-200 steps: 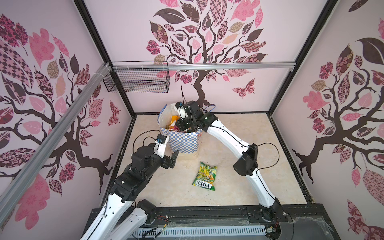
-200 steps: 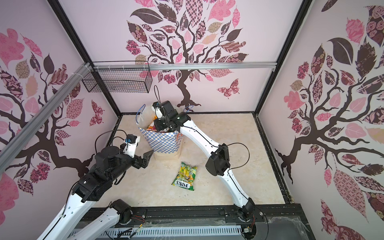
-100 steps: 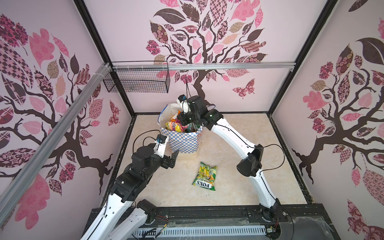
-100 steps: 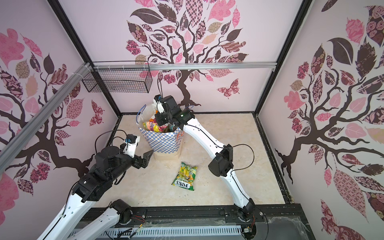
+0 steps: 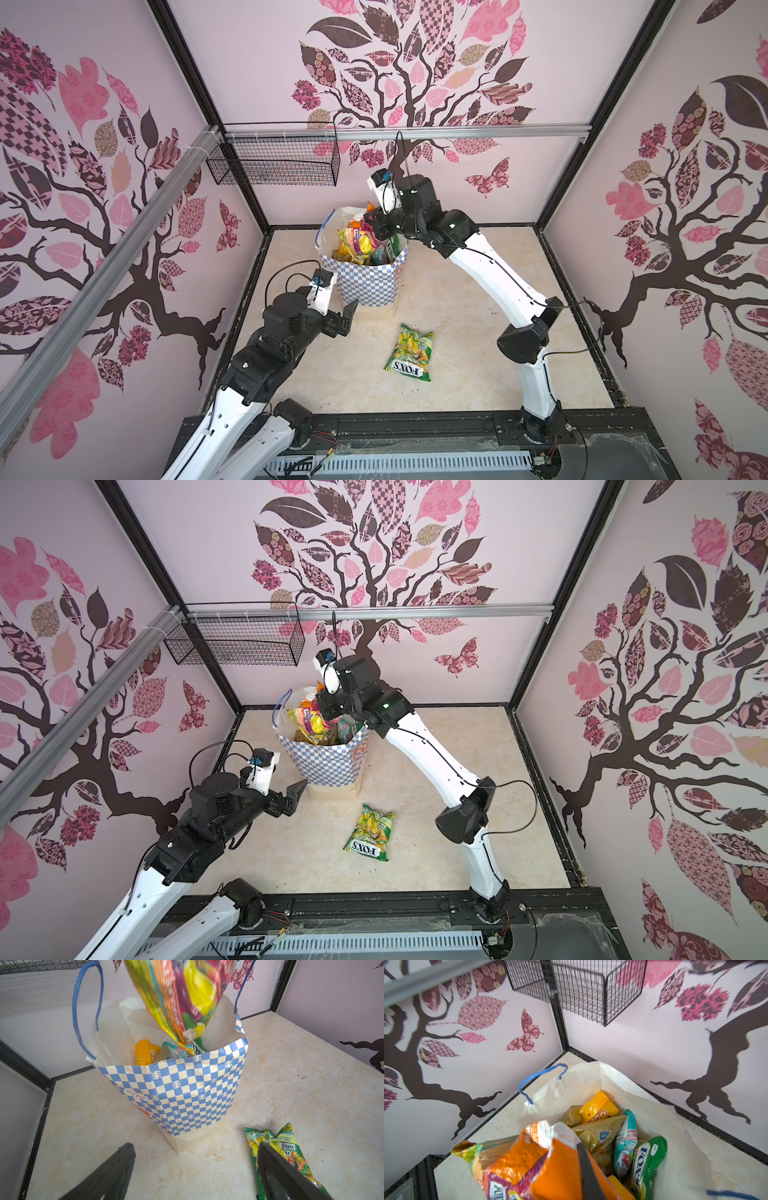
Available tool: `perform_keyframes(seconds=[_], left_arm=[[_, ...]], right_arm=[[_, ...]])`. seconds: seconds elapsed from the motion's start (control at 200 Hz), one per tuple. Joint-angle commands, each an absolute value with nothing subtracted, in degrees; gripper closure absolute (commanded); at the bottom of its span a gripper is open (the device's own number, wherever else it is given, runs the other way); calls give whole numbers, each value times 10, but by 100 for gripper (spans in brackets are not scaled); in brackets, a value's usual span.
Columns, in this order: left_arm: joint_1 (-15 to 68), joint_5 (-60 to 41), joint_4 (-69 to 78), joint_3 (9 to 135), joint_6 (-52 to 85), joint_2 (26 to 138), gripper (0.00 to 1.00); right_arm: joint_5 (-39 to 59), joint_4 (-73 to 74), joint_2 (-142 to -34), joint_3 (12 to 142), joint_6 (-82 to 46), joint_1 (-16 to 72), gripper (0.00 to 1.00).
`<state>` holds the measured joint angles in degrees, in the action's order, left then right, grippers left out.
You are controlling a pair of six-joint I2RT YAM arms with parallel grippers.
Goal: Take the snacks out of the paper bag
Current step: 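Lift the orange packet out with the right gripper and lower it beside the green packet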
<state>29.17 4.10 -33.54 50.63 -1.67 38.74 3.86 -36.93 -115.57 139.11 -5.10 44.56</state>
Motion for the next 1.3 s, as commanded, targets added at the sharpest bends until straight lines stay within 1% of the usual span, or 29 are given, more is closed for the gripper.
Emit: perform_keyframes(seconds=[0.0,0.075,0.145,0.325,0.43,0.575,0.67,0.82,0.89,0.98,1.045,1.295], left_arm=[[290,-12,-313,487,-30,374,6],[290,-69,-300,480,-39,361,6],[290,-80,-289,472,-40,353,5],[290,-138,-272,459,-54,341,4],[290,-196,-257,452,-60,344,3],[290,-280,-248,444,-72,360,4],[290,-307,-239,439,-73,387,3],[290,-312,-265,460,-72,443,3],[290,-311,-270,466,-68,465,3],[293,-297,-288,478,-62,491,3],[298,-290,-298,484,-62,505,3],[307,-247,-301,485,-61,515,1]], right_arm=[[33,-327,-1063,1359,-50,447,100],[21,-317,-1021,1317,-51,447,100],[9,-289,-968,1252,-54,446,100],[-38,-179,-808,1011,-67,446,100],[-71,-112,-722,872,-90,446,100],[-125,-74,-646,728,-119,446,100],[-136,-68,-619,661,-139,446,100],[-130,-71,-625,591,-165,442,100],[-100,-60,-645,565,-174,425,100],[-32,-62,-693,558,-200,384,100],[-2,-51,-724,553,-211,361,100],[14,-9,-845,564,-205,332,100]])
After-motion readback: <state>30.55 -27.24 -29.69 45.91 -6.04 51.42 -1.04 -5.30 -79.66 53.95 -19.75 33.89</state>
